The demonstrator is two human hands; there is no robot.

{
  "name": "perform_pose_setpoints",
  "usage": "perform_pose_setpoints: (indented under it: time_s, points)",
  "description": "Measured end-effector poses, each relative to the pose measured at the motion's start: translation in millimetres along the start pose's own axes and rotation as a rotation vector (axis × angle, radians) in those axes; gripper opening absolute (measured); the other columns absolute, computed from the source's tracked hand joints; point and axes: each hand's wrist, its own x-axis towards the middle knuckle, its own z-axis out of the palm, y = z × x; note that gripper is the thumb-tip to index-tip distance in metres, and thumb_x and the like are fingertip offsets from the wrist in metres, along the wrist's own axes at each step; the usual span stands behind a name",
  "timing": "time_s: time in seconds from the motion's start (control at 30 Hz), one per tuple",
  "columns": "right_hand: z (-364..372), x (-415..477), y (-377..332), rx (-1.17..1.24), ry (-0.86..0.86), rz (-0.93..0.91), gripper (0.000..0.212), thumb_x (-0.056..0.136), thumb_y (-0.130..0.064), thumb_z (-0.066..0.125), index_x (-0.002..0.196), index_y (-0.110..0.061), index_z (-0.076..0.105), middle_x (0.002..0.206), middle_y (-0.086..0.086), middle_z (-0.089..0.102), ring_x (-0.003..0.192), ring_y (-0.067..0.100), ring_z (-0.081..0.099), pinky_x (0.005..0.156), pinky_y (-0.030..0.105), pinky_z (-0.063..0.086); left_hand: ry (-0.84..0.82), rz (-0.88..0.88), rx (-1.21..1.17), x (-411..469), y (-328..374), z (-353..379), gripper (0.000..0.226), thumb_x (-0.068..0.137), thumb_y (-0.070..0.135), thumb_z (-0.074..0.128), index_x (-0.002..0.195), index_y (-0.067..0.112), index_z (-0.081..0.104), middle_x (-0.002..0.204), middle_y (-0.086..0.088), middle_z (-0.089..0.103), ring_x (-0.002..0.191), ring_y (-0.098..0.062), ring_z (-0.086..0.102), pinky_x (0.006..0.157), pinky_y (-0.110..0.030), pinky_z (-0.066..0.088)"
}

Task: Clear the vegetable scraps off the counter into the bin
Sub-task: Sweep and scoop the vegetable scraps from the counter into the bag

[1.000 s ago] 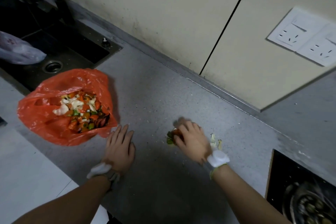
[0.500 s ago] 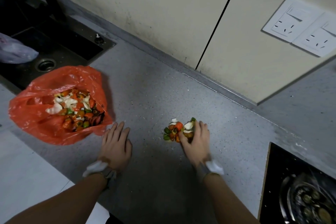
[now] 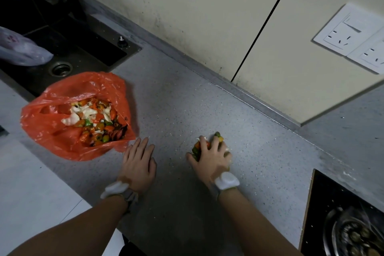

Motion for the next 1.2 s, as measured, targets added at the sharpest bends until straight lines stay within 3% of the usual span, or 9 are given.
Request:
perform_pose_setpoints:
  time_s: [0.23, 0.43, 0.5, 0.6, 0.7, 0.9, 1.0, 1.07, 1.2]
  points:
    - [1.6, -0.9, 10.3, -0.077, 0.083, -0.139, 0.052, 0.098, -0.050, 0.040, 0.140, -0.018, 0.042, 0.134, 0.013, 0.045, 0.120, 0.032, 0.046, 0.090, 0.047, 0.050, -0.016, 0.001, 0.004, 0.4, -1.3, 0.6, 0.053, 0.096, 0.037, 0.031, 0.141, 0.014, 0.049, 0.154, -0.009, 0.038, 0.147, -0.028, 0.025, 0.119, -0.049, 0.020]
    - [-13.6, 9.8, 24.8, 0.080, -0.074, -0.179, 0.055, 0.097, -0.031, 0.052, 0.148, -0.019, 0.035, 0.150, 0.010, 0.037, 0.127, 0.032, 0.050, 0.096, 0.041, 0.052, -0.036, 0.004, 0.023, -0.2, -2.1, -1.0, 0.052, 0.097, 0.036, 0.032, 0.141, 0.015, 0.048, 0.155, -0.009, 0.037, 0.147, -0.028, 0.024, 0.119, -0.049, 0.020]
    - [-17.7, 12.3, 30.1, 0.230, -0.086, -0.064, 0.040, 0.093, -0.032, 0.059, 0.132, -0.021, 0.052, 0.133, 0.007, 0.052, 0.110, 0.030, 0.061, 0.087, 0.038, 0.053, -0.040, 0.004, 0.026, -0.1, -2.1, -2.5, 0.052, 0.096, 0.035, 0.032, 0.141, 0.014, 0.049, 0.154, -0.010, 0.038, 0.146, -0.029, 0.025, 0.119, -0.047, 0.018]
    - [-31.4, 8.4, 42.7, 0.777, -0.128, 0.142, 0.007, 0.090, -0.018, 0.066, 0.094, -0.018, 0.060, 0.084, 0.006, 0.064, 0.067, 0.020, 0.062, 0.065, 0.034, 0.052, -0.059, 0.002, 0.033, -2.5, 0.9, -8.2, 0.055, 0.097, 0.036, 0.027, 0.143, 0.014, 0.046, 0.156, -0.011, 0.035, 0.147, -0.030, 0.023, 0.120, -0.046, 0.014]
    - [-45.9, -0.8, 58.4, 1.376, -0.204, 0.368, 0.004, 0.097, -0.006, 0.058, 0.093, -0.008, 0.060, 0.065, 0.009, 0.054, 0.040, 0.013, 0.050, 0.037, 0.022, 0.042, -0.090, -0.011, -0.005, -1.9, 2.1, -8.2, 0.056, 0.098, 0.036, 0.027, 0.147, 0.014, 0.041, 0.159, -0.011, 0.029, 0.149, -0.030, 0.018, 0.120, -0.044, 0.007]
    - [-55.1, -9.3, 46.3, 1.912, -0.357, 0.611, 0.018, 0.080, -0.020, 0.077, 0.089, -0.011, 0.064, 0.068, 0.006, 0.056, 0.057, 0.018, 0.052, 0.053, 0.028, 0.042, -0.077, -0.021, -0.174, -14.2, 2.6, -36.2, 0.055, 0.093, 0.027, 0.033, 0.142, 0.012, 0.050, 0.154, -0.007, 0.039, 0.145, -0.027, 0.032, 0.118, -0.031, 0.012]
    - [-58.2, -8.3, 20.0, 2.022, -0.395, 0.611, 0.009, 0.090, -0.018, 0.065, 0.085, -0.015, 0.059, 0.068, 0.004, 0.058, 0.056, 0.014, 0.054, 0.047, 0.024, 0.043, -0.062, 0.080, -0.174, -27.7, 3.1, -54.0, 0.060, 0.088, 0.036, 0.025, 0.132, 0.019, 0.061, 0.145, 0.000, 0.052, 0.136, -0.018, 0.045, 0.117, -0.026, 0.024]
    - [-66.2, -7.6, -1.1, 2.051, -0.442, 0.614, 0.016, 0.094, -0.014, 0.058, 0.078, -0.017, 0.055, 0.070, 0.003, 0.052, 0.049, 0.011, 0.048, 0.038, 0.018, 0.037, 0.009, 0.142, -0.179, -33.9, 0.7, -67.6, 0.048, 0.088, 0.031, 0.033, 0.118, 0.021, 0.069, 0.132, 0.004, 0.062, 0.121, -0.015, 0.056, 0.105, -0.027, 0.043]
    - [-92.8, -7.2, -65.3, 2.054, -0.537, 0.470, 0.018, 0.093, -0.012, 0.054, 0.076, -0.015, 0.054, 0.070, 0.004, 0.050, 0.041, 0.010, 0.045, 0.035, 0.017, 0.035, 0.163, 0.197, -0.171, -36.5, -37.2, -93.5, 0.032, 0.089, 0.023, 0.043, 0.098, 0.019, 0.073, 0.108, 0.004, 0.069, 0.100, -0.019, 0.064, 0.084, -0.032, 0.052]
